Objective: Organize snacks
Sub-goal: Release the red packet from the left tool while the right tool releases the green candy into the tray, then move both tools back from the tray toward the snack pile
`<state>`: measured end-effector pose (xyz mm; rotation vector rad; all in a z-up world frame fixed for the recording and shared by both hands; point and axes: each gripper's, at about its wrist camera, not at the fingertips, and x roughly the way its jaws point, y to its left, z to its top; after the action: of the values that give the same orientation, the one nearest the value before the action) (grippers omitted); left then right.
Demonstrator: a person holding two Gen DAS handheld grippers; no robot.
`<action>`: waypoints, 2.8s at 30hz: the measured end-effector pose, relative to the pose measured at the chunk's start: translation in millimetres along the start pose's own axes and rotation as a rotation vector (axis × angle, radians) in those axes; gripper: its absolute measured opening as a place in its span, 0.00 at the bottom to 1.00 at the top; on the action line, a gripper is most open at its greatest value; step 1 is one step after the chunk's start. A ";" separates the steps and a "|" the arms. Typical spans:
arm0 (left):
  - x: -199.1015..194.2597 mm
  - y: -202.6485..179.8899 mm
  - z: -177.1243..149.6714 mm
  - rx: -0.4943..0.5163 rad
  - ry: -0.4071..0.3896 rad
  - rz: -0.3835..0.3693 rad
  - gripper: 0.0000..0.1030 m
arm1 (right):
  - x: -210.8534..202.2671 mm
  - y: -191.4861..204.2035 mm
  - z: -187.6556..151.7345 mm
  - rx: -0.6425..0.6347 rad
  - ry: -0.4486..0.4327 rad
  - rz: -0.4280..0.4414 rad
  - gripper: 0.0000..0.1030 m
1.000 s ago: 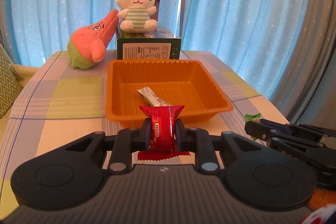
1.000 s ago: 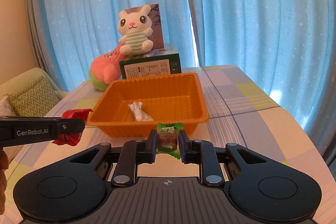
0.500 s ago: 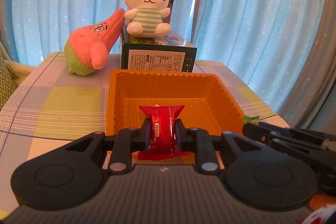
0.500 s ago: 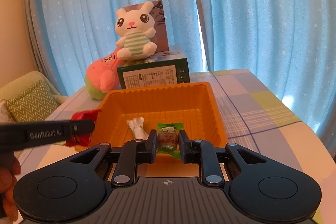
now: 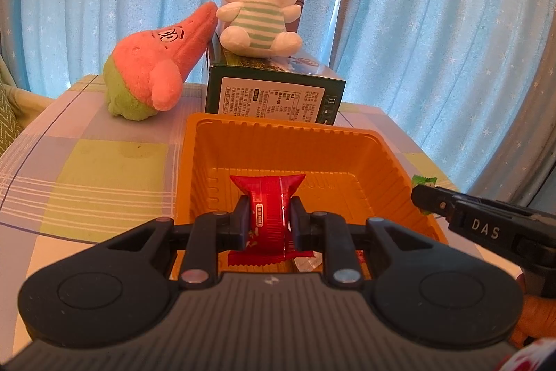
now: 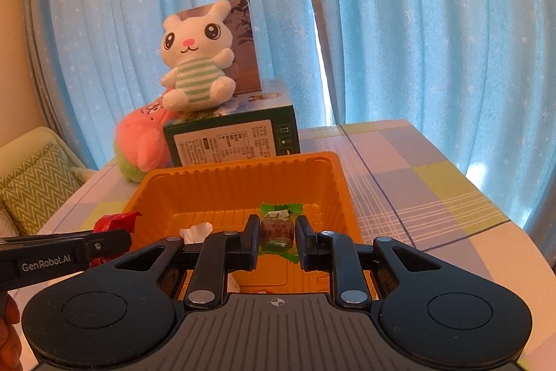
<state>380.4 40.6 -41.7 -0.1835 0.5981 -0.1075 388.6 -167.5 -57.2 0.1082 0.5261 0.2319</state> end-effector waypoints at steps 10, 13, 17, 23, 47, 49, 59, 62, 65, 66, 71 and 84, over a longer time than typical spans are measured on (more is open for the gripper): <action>21.5 8.1 4.3 -0.017 0.008 0.015 0.20 | 13.4 -2.0 -3.0 -0.001 0.023 0.005 0.21; 23.3 6.9 4.3 -0.009 0.002 0.010 0.28 | 14.4 -4.6 -2.9 0.012 0.030 0.010 0.21; 23.0 8.9 2.6 -0.012 0.012 0.023 0.33 | 14.5 -6.1 -2.3 0.025 0.032 0.013 0.21; 15.7 12.0 5.3 -0.020 -0.008 0.038 0.33 | 13.9 -13.0 0.2 0.064 0.027 0.017 0.21; 15.0 10.8 0.2 -0.005 -0.006 0.037 0.34 | 6.9 -34.3 6.0 0.203 -0.020 0.011 0.58; 15.3 10.0 -0.1 -0.002 -0.005 0.038 0.34 | 6.5 -34.7 6.2 0.202 -0.025 0.006 0.58; 3.8 3.0 -2.0 0.021 -0.023 0.042 0.34 | -6.9 -24.2 5.4 0.139 -0.062 -0.016 0.58; -4.8 -1.2 0.1 0.022 -0.043 0.039 0.34 | -16.6 -20.9 3.5 0.125 -0.075 -0.021 0.58; -14.7 -7.8 2.7 0.032 -0.062 0.031 0.34 | -27.1 -18.4 1.5 0.121 -0.078 -0.025 0.58; -19.4 -10.6 2.6 0.034 -0.065 0.027 0.35 | -30.7 -17.6 0.8 0.118 -0.078 -0.025 0.58; -47.2 -21.2 -7.1 0.036 -0.072 0.004 0.41 | -58.8 -13.8 -7.4 0.117 -0.076 -0.028 0.58; -145.1 -25.2 -64.9 -0.010 -0.004 -0.002 0.51 | -161.1 1.2 -57.9 0.138 0.004 -0.034 0.58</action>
<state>223.1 29.1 -9.5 -0.1938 0.5943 -0.1060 223.7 -203.6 -28.7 0.2325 0.5477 0.1631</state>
